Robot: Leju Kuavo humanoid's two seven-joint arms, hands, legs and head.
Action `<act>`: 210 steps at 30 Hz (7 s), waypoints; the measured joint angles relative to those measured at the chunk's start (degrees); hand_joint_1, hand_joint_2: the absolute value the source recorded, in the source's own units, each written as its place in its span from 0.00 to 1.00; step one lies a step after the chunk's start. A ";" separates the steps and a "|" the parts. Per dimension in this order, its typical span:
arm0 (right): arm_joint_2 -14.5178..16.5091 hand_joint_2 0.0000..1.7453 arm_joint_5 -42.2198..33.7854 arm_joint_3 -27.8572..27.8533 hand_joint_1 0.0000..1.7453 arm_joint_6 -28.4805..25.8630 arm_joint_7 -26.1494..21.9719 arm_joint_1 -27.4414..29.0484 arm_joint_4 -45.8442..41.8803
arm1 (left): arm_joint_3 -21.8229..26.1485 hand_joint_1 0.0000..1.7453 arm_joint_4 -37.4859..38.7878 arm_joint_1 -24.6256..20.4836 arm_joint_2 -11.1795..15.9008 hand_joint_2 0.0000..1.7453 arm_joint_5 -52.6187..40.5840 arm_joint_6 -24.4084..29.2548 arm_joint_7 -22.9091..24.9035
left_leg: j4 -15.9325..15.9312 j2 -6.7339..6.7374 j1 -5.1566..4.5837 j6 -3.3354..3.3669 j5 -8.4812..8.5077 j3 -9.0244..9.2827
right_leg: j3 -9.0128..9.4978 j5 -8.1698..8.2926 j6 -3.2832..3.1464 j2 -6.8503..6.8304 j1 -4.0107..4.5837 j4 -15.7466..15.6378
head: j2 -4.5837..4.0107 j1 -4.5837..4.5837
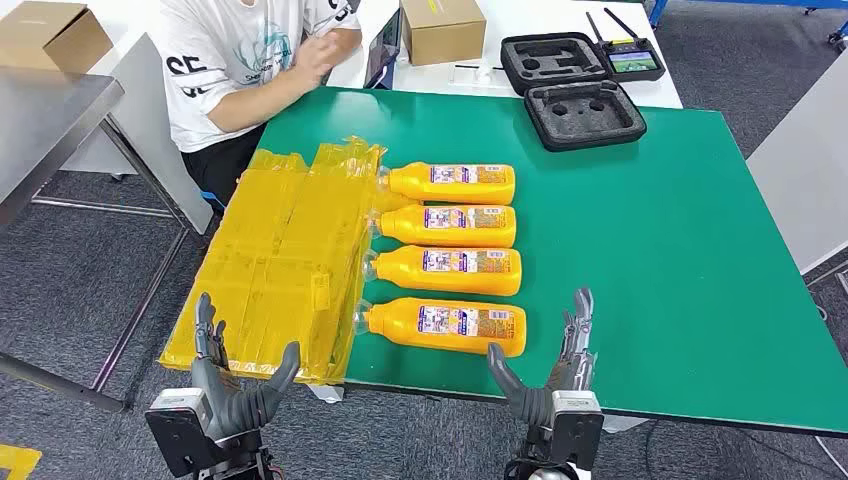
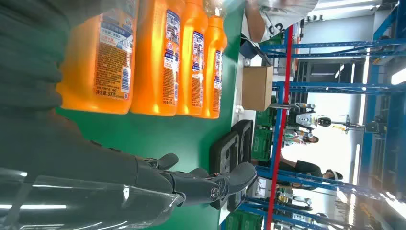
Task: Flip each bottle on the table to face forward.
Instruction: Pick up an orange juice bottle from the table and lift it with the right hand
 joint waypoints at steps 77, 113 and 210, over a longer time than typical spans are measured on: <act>-22.71 1.00 30.59 22.28 0.00 29.26 38.83 -25.78 15.53 | 0.23 0.00 8.14 -9.03 2.63 1.00 6.65 -3.39 -1.74 | 0.02 -0.01 -0.02 0.06 0.04 -0.01 | 0.03 0.04 0.03 -0.03 -0.02 0.00 | 0.00 -0.01; -25.46 1.00 29.98 23.18 1.00 30.29 39.75 -27.21 19.53 | -0.21 0.00 9.64 -8.99 3.17 1.00 8.92 -3.32 -2.35 | 0.02 0.00 -0.01 0.06 0.05 0.07 | 0.09 0.05 0.03 -0.02 -0.01 0.00 | 0.00 -0.01; -0.56 1.00 4.93 17.26 1.00 33.41 6.78 -28.29 42.15 | -5.33 0.99 11.88 -12.67 3.73 1.00 40.04 -29.82 1.89 | 0.02 0.00 -0.01 0.03 0.04 -0.01 | -0.01 0.02 0.01 -0.01 0.00 0.02 | -0.01 -0.01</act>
